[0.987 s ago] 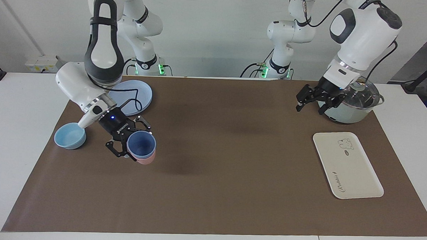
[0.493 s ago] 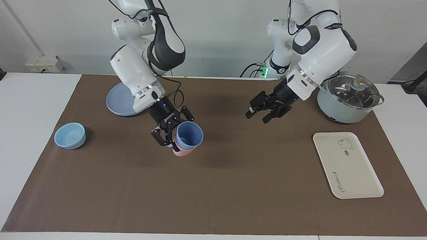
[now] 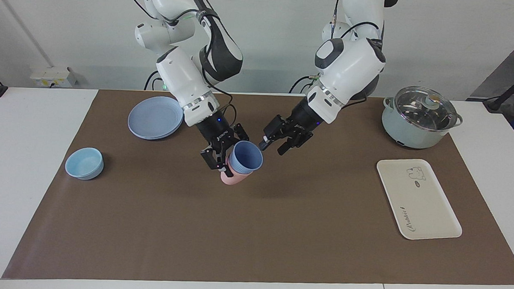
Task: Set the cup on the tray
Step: 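Lift the blue cup with the right gripper while the left gripper reaches it, then take the blue cup with the left gripper while the right gripper releases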
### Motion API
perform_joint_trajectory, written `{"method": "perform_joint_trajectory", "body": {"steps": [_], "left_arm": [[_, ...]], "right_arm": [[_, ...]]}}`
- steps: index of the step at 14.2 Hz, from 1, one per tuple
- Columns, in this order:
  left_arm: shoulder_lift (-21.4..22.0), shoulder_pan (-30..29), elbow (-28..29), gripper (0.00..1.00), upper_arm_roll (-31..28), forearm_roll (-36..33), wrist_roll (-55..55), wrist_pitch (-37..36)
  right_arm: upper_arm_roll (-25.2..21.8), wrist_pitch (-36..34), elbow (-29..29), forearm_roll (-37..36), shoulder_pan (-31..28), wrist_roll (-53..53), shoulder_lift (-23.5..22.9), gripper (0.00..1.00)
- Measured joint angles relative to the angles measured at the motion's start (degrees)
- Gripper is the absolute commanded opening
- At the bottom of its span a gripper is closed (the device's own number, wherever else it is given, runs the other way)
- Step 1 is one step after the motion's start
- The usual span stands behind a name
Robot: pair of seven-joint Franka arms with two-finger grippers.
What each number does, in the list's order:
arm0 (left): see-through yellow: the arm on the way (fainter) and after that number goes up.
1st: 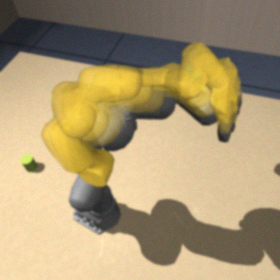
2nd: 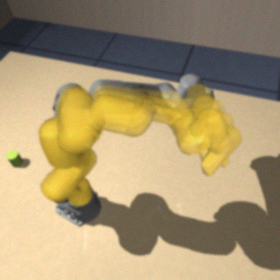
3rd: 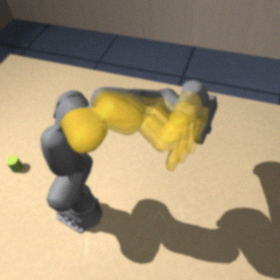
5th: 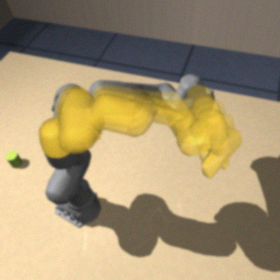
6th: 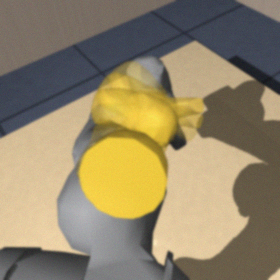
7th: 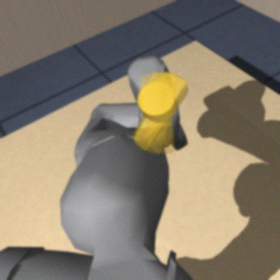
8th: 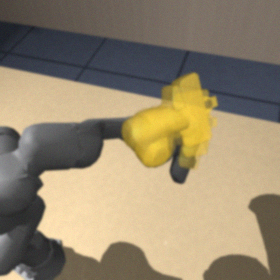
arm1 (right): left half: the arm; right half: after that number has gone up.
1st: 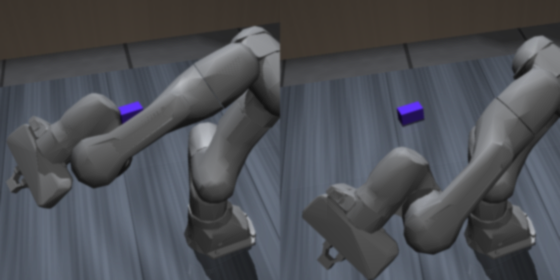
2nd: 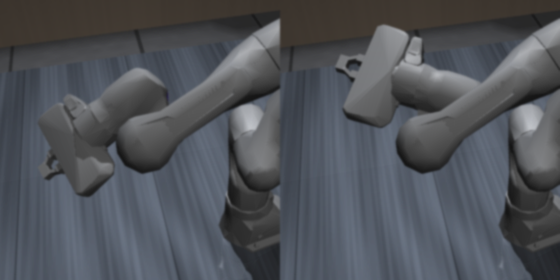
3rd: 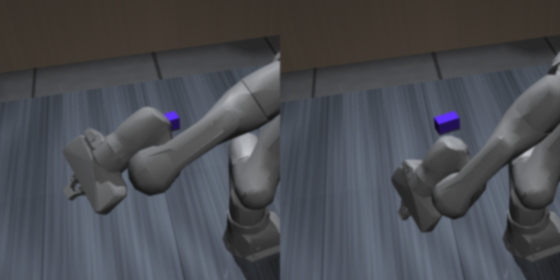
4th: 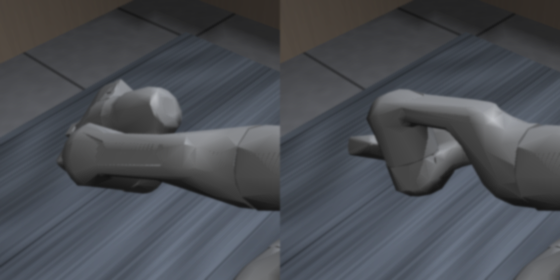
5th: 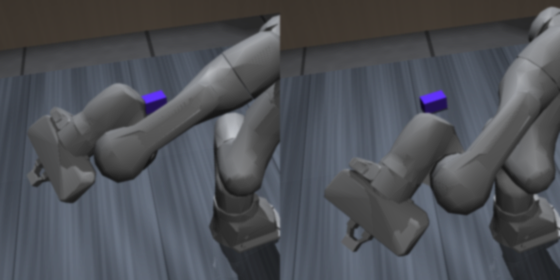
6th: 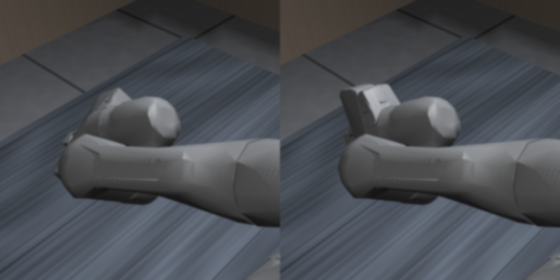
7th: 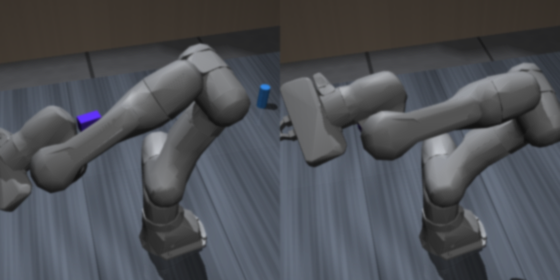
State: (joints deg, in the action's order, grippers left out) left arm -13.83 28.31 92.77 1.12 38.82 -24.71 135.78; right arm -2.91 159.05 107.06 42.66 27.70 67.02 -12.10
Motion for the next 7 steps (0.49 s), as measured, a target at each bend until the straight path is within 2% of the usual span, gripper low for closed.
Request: {"method": "perform_joint_trajectory", "body": {"steps": [4,7], "left_arm": [[-2.1,0.8,-1.2,0.66,0.0,0.0,-0.1,1.9],[-3.1,1.9,-1.7,0.42,0.0,0.0,-0.1,2.7]], "right_arm": [[0.0,1.1,0.2,-0.8,0.3,0.0,0.0,0.00],[0.0,2.3,0.3,-1.0,0.5,0.0,0.0,0.00]]}}
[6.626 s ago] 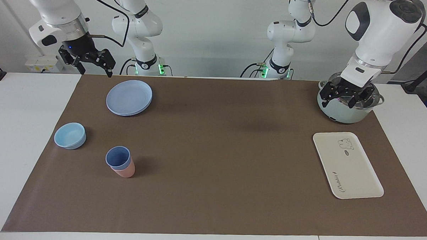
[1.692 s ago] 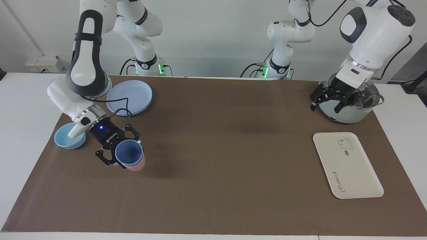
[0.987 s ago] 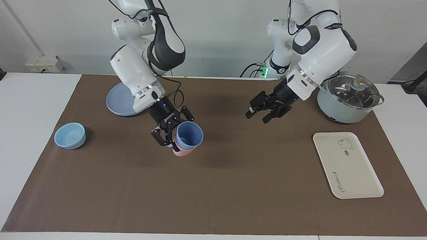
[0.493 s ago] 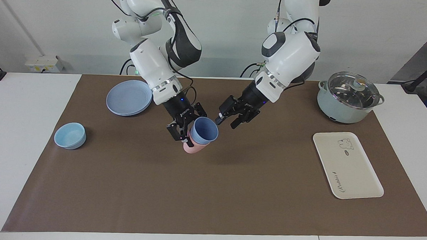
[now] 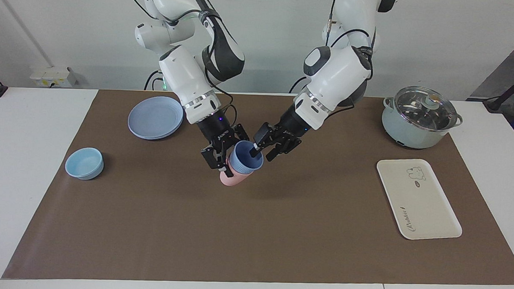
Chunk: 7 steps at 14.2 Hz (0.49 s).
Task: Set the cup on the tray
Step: 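Take the blue cup with the left gripper while the right gripper releases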
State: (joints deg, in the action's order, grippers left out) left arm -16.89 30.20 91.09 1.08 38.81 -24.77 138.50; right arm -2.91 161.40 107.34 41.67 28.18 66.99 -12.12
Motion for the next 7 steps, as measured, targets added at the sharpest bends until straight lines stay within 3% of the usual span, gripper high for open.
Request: {"method": "perform_joint_trajectory", "body": {"steps": [4,7], "left_arm": [[-0.4,0.5,-0.5,0.03,0.0,-0.3,0.1,0.3],[-0.6,0.7,-1.0,0.00,-0.5,-0.7,0.0,0.5]], "right_arm": [[0.0,0.0,0.1,0.0,0.0,0.0,0.0,0.00],[0.0,0.6,0.5,-0.2,0.1,0.0,0.0,0.00]]}}
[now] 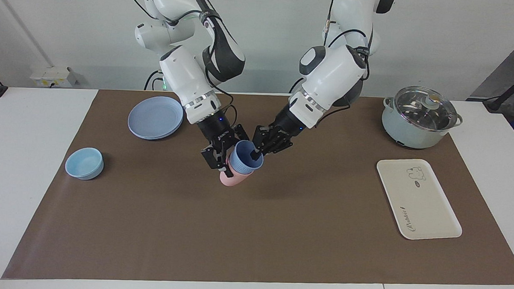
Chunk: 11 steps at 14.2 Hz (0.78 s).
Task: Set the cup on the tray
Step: 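Take the blue cup with the left gripper while the right gripper releases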
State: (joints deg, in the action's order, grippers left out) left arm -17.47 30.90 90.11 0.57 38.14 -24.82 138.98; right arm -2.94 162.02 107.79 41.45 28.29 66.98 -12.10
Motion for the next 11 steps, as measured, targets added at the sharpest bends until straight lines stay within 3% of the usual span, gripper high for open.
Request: {"method": "perform_joint_trajectory", "body": {"steps": [5,11], "left_arm": [[-0.4,0.1,-1.0,0.00,0.0,-1.0,0.0,-0.8],[-1.9,-3.2,-10.4,0.00,-1.6,-4.8,-0.2,-14.3]], "right_arm": [[-0.1,0.1,0.1,0.0,0.0,0.0,0.0,0.00],[-0.1,0.1,0.1,0.0,-0.1,-0.1,0.0,0.00]]}}
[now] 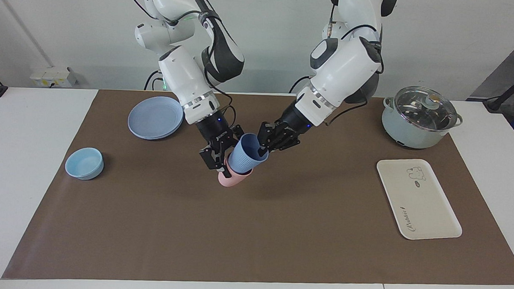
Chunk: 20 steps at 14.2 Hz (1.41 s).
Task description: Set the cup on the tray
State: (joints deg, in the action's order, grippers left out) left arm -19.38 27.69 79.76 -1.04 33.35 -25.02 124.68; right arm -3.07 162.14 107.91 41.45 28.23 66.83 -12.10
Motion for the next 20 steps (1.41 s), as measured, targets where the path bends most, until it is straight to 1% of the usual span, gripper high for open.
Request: {"method": "perform_joint_trajectory", "body": {"steps": [3,5,6,8,10,12,15,17,20], "left_arm": [[0.0,-4.3,-2.3,0.00,-0.8,-4.8,0.0,-4.6],[0.0,-7.8,-2.9,0.00,-1.0,-8.9,0.0,-5.6],[0.1,-9.3,-3.2,0.00,-1.0,-10.2,0.0,-5.7],[0.3,-12.8,-3.4,0.00,-1.0,-13.6,0.1,-5.8],[0.7,-16.1,-3.4,0.00,-1.0,-18.8,1.2,-5.8],[0.9,-19.8,-3.2,0.00,-1.1,-21.2,5.6,-5.9],[1.1,-26.6,-1.6,0.00,-1.2,-21.5,16.2,-5.9],[1.2,-30.3,0.0,0.00,-1.3,-21.6,20.5,-5.9],[1.2,-33.6,3.1,0.00,-1.4,-21.7,23.6,-5.2]], "right_arm": [[-0.1,0.0,0.0,0.0,-0.3,-0.6,-0.1,0.00],[-0.3,0.2,0.0,0.7,-2.2,-1.7,-0.1,0.00],[-0.4,0.2,0.0,2.3,-3.4,-1.8,-0.1,0.00],[-0.5,0.2,0.0,9.4,-5.6,-1.7,-0.1,0.00],[-0.5,0.1,-0.1,16.9,-8.0,-0.2,-0.1,0.00],[-0.5,-2.9,-0.3,24.6,-11.8,4.4,-0.1,0.00],[-0.6,-10.9,-0.4,38.7,-19.8,18.3,-0.6,0.00],[-0.6,-14.5,-0.2,47.2,-24.0,28.3,-2.3,0.00],[-0.6,-19.1,-0.2,55.3,-26.4,38.3,-5.6,0.00]]}}
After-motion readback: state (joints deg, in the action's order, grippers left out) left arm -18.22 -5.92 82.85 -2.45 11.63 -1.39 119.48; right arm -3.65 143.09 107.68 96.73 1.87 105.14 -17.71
